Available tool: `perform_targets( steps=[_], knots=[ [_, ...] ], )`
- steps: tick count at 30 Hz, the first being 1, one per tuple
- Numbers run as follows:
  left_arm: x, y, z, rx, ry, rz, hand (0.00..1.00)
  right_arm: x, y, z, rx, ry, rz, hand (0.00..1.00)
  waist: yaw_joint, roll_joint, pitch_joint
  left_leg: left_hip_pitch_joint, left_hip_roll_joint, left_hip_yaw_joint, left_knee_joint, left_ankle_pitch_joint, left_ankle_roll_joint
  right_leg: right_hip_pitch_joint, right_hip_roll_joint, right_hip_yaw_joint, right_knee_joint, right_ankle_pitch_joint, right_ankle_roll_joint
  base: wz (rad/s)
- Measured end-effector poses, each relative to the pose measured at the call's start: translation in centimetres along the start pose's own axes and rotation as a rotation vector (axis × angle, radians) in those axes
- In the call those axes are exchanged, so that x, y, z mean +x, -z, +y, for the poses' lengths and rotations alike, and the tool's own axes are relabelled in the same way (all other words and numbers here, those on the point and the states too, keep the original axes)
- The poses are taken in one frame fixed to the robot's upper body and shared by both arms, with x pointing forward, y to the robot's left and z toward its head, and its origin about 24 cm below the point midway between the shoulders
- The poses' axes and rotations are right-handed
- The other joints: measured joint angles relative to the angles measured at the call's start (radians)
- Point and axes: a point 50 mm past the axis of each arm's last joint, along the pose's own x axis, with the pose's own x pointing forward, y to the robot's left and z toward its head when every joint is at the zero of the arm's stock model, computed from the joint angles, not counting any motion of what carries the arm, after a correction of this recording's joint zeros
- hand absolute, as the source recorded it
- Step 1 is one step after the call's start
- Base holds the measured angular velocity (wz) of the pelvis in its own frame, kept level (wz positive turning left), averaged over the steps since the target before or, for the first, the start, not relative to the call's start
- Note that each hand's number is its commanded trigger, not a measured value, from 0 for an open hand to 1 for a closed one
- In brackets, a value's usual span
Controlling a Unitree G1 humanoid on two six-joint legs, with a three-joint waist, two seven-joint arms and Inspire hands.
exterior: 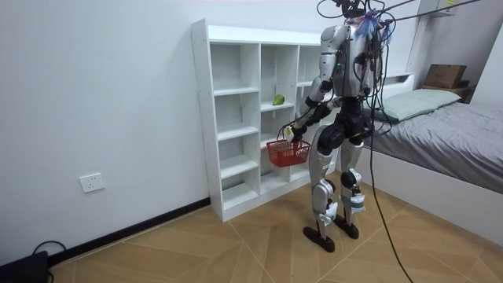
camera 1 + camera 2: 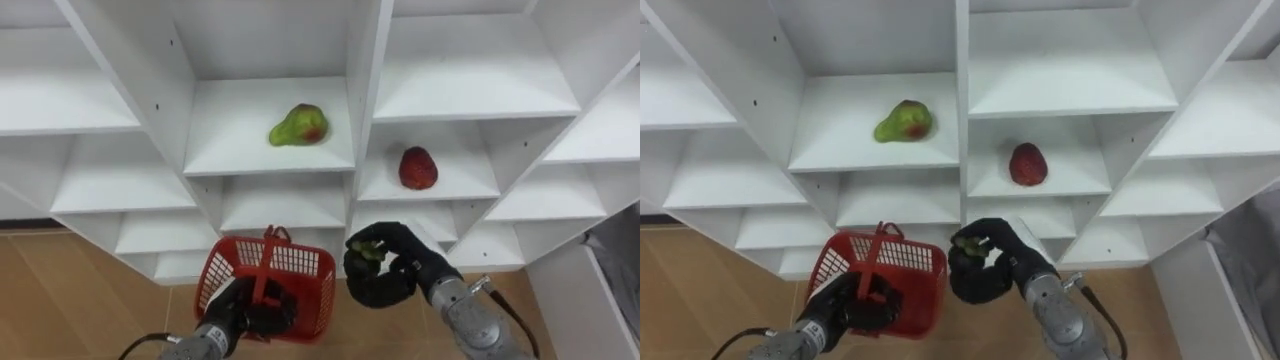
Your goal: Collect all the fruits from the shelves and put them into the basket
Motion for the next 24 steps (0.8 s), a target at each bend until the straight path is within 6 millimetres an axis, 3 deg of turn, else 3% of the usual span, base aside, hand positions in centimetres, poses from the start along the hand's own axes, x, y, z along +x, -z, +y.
perform_targets(
  steps=[4,17,24],
  knots=[
    [0.3,-0.7,-0.5,0.032,0.046,-0.018,1.0,0.1,0.8,0.8,-0.036,-0.042,0.041,1.0,0.003,0.002,0.0001,-0.025,-0.001,-0.008,0.004,0.002,0.003,-0.021,-0.003,-0.007,0.004,0.0,0.0,0.06],
    [0.8,-2.1,-1.7,0.092,0.156,-0.065,1.0,0.6,1.6,0.6,-0.094,-0.044,0.088,1.0,0.002,0.006,0.0027,-0.086,0.004,-0.02,0.035,0.004,0.005,-0.069,-0.006,-0.025,0.021,0.001,-0.001,0.03],
    [0.8,-2.1,-2.0,0.106,0.196,-0.063,1.0,0.6,2.2,0.8,-0.093,-0.054,0.119,1.0,0.002,0.008,0.0127,-0.101,0.002,-0.022,0.036,0.006,0.007,-0.088,-0.012,-0.028,0.033,0.0,0.0,0.01]
  ],
)
